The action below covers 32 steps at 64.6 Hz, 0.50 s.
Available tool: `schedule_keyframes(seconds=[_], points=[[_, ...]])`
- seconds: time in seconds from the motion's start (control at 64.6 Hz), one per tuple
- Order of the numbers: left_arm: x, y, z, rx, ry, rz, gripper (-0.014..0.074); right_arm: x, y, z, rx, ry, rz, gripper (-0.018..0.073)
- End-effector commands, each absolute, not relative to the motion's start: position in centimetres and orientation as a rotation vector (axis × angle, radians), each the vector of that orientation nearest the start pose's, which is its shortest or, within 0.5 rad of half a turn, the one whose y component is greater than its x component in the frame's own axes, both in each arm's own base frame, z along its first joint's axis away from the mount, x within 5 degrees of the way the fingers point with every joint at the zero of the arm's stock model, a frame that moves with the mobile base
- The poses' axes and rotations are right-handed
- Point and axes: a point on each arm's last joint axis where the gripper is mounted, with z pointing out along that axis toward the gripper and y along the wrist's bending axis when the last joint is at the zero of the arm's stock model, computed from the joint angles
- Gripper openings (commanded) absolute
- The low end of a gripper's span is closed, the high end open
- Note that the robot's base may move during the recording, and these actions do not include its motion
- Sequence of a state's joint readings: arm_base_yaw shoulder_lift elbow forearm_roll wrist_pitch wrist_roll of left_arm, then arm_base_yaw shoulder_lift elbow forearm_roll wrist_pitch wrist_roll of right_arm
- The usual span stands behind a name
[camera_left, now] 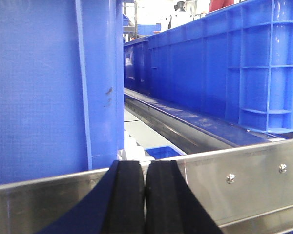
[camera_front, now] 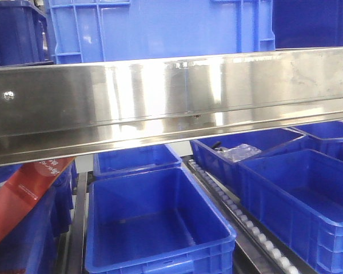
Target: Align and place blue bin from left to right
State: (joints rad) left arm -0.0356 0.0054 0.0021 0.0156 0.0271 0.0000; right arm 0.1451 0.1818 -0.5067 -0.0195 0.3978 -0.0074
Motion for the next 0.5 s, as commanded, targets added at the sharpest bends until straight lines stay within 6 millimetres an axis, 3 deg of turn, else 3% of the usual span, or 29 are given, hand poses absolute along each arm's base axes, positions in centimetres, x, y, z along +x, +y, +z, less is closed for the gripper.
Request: schedule_keyframes(seconds=[0.0, 0.48], points=[[5.62, -0.19, 21.23, 0.031, 1.493, -0.020, 0.0004, 3.99, 0.52, 33.66, -0.133, 1.516, 0.086, -0.0088], [5.62, -0.19, 21.23, 0.031, 1.493, -0.020, 0.0004, 3.99, 0.52, 33.66, -0.133, 1.516, 0.086, -0.0088]])
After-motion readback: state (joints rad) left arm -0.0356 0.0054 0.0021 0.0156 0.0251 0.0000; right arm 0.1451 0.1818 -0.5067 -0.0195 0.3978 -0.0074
